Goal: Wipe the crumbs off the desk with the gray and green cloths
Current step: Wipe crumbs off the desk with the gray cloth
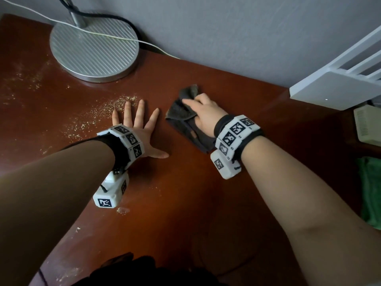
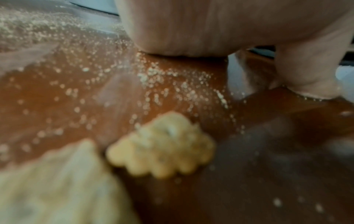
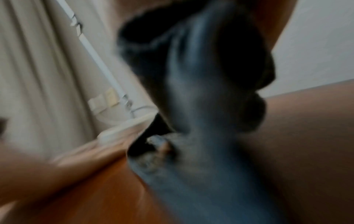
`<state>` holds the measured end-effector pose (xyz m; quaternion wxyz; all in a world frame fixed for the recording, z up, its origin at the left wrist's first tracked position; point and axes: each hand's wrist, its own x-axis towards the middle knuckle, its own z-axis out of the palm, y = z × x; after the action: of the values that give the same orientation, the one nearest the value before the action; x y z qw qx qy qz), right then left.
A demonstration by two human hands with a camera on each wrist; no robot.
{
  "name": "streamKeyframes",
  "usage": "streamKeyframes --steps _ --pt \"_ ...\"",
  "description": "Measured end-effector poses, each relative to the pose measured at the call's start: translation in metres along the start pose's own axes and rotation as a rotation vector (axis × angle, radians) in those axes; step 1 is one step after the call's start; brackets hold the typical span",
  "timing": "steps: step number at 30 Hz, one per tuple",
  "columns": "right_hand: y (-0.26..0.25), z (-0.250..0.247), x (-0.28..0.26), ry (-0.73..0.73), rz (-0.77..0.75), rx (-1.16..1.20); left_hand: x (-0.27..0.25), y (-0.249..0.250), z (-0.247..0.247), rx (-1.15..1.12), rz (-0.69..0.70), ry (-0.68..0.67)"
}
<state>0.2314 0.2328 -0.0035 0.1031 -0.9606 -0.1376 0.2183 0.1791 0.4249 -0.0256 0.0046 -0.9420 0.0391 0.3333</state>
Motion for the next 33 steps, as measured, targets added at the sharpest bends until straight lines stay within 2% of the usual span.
streamKeyframes --steps 2,4,6,7,8,9,12,14,15,18,21,23,25,27,31,33 --pt "0.019 -0.014 -0.003 0.129 0.115 0.058 0.000 0.000 0.000 0.002 0.001 -0.007" --pt "0.050 -0.023 -0.005 0.282 0.353 0.095 0.000 -0.001 0.000 0.003 -0.004 -0.019" --pt "0.068 -0.023 -0.006 0.230 0.641 0.089 0.000 -0.002 -0.001 0.001 -0.004 -0.028" --pt "0.069 -0.019 -0.007 0.159 0.741 0.066 0.000 -0.001 -0.001 0.000 -0.002 -0.030" --pt "0.063 -0.015 -0.007 0.107 0.779 0.033 0.000 -0.001 -0.002 0.001 0.000 -0.031" --pt "0.053 -0.010 -0.007 0.075 0.759 -0.006 0.000 -0.001 -0.002 0.003 0.004 -0.033" --pt "0.020 0.005 -0.009 0.030 0.525 -0.057 -0.003 -0.001 -0.005 -0.003 0.014 -0.045" --pt "0.012 0.006 -0.012 0.012 0.401 -0.016 -0.006 -0.002 -0.006 -0.009 0.042 -0.049" --pt "0.014 0.001 -0.012 0.036 0.388 0.031 -0.007 -0.005 -0.007 -0.016 0.063 -0.046" --pt "0.029 -0.014 0.003 0.187 0.522 0.097 -0.013 -0.024 -0.011 -0.066 0.123 -0.042" --pt "0.028 -0.018 0.027 0.151 0.698 0.030 -0.021 -0.055 -0.013 -0.096 0.072 -0.005" --pt "0.016 -0.018 0.043 0.117 0.689 -0.013 -0.028 -0.080 -0.010 -0.133 -0.022 -0.008" --pt "-0.001 -0.019 0.058 0.092 0.583 -0.065 -0.034 -0.104 -0.002 -0.175 -0.122 -0.017" --pt "-0.022 -0.017 0.065 0.063 0.402 -0.105 -0.037 -0.118 0.005 -0.191 -0.176 -0.022" --pt "-0.055 -0.001 0.058 -0.049 -0.055 -0.146 -0.036 -0.123 0.012 -0.164 -0.172 -0.026" --pt "-0.054 -0.006 0.057 -0.091 -0.162 -0.076 -0.034 -0.123 0.014 -0.157 -0.172 -0.026"
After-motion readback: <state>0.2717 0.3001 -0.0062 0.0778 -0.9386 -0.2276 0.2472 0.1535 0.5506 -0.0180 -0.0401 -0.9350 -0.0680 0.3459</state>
